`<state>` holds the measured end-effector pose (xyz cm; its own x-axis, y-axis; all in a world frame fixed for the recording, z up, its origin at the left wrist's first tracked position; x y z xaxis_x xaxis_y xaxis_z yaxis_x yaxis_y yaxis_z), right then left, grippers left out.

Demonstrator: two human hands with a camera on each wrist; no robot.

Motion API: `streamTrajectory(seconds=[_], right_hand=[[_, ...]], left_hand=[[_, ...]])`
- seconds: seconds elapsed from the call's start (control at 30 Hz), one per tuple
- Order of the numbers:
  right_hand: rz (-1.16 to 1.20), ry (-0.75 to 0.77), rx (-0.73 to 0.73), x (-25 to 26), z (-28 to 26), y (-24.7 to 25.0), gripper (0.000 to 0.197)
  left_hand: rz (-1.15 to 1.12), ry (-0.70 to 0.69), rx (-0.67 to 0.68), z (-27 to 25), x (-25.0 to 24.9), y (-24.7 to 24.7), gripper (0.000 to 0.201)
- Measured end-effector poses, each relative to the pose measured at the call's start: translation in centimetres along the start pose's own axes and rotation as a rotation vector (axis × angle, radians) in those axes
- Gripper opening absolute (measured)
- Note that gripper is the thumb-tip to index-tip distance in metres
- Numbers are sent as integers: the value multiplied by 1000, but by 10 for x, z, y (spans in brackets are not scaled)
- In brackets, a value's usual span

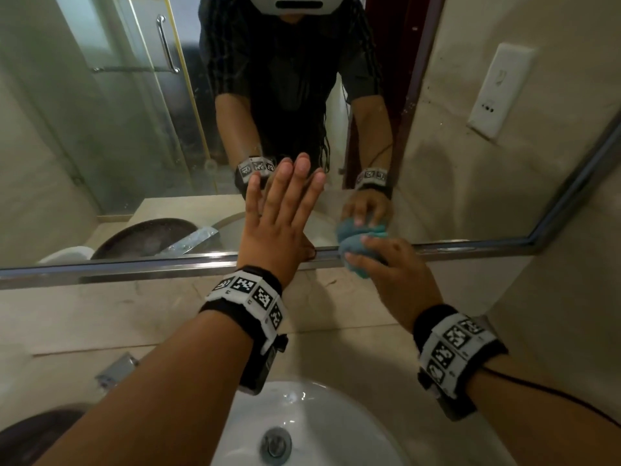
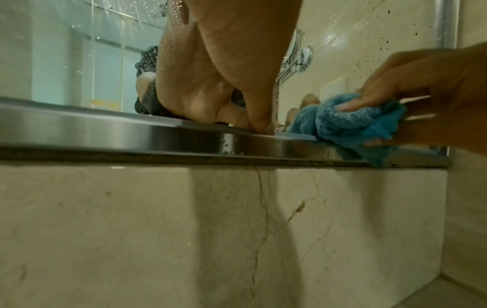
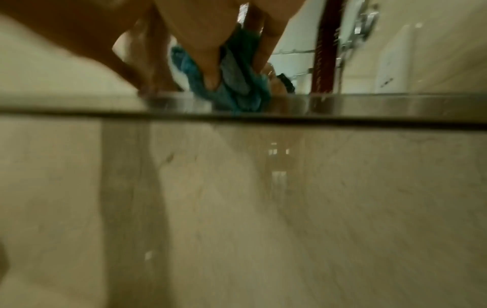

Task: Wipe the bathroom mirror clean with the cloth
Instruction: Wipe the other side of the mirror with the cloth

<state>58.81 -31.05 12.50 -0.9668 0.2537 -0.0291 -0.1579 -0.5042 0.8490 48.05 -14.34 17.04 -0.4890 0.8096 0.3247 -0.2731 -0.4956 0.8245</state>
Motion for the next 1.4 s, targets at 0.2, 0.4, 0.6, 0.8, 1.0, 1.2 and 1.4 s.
streamTrajectory(seconds=[0.2,0.4,0.6,0.8,1.0,1.2,1.4], right_hand=[[21,-24,-43,6,30,29,43],[49,-133,-83,-10,-2,7,48],[254,-439,-344,-14,11,41,43],[53,-164,-161,7,35,35,31],[104,-513,-438,-29,26,56,35],[14,-140,-31,10,25,28,36],[55,-480,-363,-28,18,54,35]], left_hand=[[-18,-1,-4,0,-1,1,124],[11,0,-2,1,1,-1,128],[4,-1,-4,1,-1,-2,129],[-4,-13,-26,1,2,-3,126],[1,-9,-25,1,2,-3,129],[-15,-19,-30,0,1,-2,125],[-33,-22,-30,1,1,-2,129]])
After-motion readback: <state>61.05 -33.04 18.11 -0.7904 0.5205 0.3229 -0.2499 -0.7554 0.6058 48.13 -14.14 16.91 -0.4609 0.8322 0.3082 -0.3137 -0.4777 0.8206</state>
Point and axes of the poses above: each hand's wrist, its own z-axis towards the middle knuckle, its own y-axis out of the back of the hand, x = y × z, the point moved 2 cm from there along z, towards the middle knuckle, and after that the axes turned 12 degrees about x, right-handed, at the moved point
